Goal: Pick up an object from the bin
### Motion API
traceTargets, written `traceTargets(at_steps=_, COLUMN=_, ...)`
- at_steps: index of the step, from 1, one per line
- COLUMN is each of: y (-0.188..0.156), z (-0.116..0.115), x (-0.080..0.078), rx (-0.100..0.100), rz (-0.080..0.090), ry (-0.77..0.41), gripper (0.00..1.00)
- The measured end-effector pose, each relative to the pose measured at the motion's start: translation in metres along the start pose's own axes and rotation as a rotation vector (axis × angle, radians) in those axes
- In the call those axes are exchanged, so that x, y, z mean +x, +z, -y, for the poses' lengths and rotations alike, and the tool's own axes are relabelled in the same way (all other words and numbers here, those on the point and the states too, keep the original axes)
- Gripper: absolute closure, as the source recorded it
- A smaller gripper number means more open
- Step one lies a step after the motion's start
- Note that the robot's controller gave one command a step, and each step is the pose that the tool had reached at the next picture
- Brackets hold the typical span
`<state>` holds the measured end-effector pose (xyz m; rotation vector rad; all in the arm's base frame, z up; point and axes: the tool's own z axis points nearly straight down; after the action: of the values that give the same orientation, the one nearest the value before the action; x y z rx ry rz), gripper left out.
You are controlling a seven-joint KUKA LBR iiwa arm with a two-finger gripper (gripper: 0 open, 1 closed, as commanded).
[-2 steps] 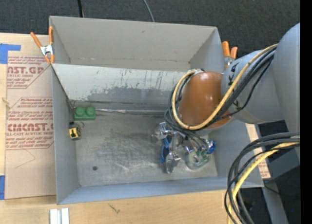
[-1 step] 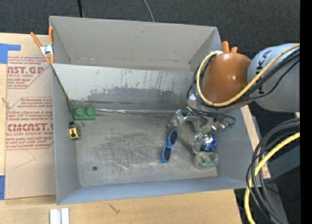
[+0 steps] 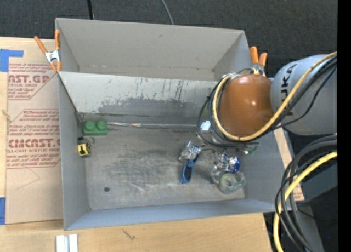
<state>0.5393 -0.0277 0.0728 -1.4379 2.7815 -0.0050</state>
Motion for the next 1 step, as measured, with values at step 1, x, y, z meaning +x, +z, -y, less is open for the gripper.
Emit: traceTargets(at_steps=1, y=-0.0012, z=0.0011, x=0.0019, rx=-0.003, rz=-0.007, ry=0.002, gripper=1.00)
